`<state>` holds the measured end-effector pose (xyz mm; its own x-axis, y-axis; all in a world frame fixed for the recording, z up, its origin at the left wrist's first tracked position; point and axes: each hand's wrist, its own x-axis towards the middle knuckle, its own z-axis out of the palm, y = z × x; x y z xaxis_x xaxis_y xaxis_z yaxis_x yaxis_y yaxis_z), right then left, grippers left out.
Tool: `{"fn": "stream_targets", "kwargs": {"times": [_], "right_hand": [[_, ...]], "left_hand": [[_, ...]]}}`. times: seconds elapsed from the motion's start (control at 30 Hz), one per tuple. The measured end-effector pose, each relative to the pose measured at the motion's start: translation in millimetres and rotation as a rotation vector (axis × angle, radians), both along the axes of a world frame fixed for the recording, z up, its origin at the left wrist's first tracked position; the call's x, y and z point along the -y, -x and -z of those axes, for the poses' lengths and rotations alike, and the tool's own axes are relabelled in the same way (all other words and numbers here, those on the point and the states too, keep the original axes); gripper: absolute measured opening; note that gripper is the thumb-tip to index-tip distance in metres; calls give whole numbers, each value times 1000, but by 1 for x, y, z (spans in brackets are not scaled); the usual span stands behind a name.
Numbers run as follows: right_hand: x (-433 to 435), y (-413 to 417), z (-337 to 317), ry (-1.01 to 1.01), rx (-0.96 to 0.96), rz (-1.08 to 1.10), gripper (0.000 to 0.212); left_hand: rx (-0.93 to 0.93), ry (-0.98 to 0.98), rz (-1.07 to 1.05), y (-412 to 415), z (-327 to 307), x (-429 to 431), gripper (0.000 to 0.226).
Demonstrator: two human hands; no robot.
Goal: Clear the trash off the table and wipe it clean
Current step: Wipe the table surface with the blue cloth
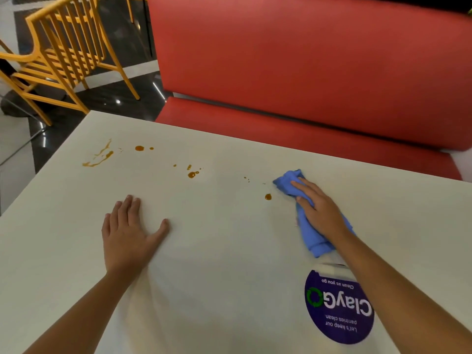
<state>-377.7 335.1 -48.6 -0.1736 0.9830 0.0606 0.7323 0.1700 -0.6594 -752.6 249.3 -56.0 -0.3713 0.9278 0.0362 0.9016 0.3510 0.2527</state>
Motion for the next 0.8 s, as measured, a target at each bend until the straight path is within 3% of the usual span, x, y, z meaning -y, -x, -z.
{"fn": "stream_targets", "kwargs": {"times": [0.2,0.37,0.57,0.67,0.8], "right_hand": [[-45,33,2,73,169,424,45],[-41,102,3,8,235,328,45],[-12,111,-1,-54,-26,266,42],[-3,86,-13,-144,-105,408,41],[9,25,-24,-164,-36,607,43]], "left_hand": [[-11,0,-4,-1,0,-1,99],[1,1,-3,1,1,-1,98],[24,0,2,2,-1,0,99],[25,7,7,2,-1,1,99],[27,14,7,1,0,0,100]]}}
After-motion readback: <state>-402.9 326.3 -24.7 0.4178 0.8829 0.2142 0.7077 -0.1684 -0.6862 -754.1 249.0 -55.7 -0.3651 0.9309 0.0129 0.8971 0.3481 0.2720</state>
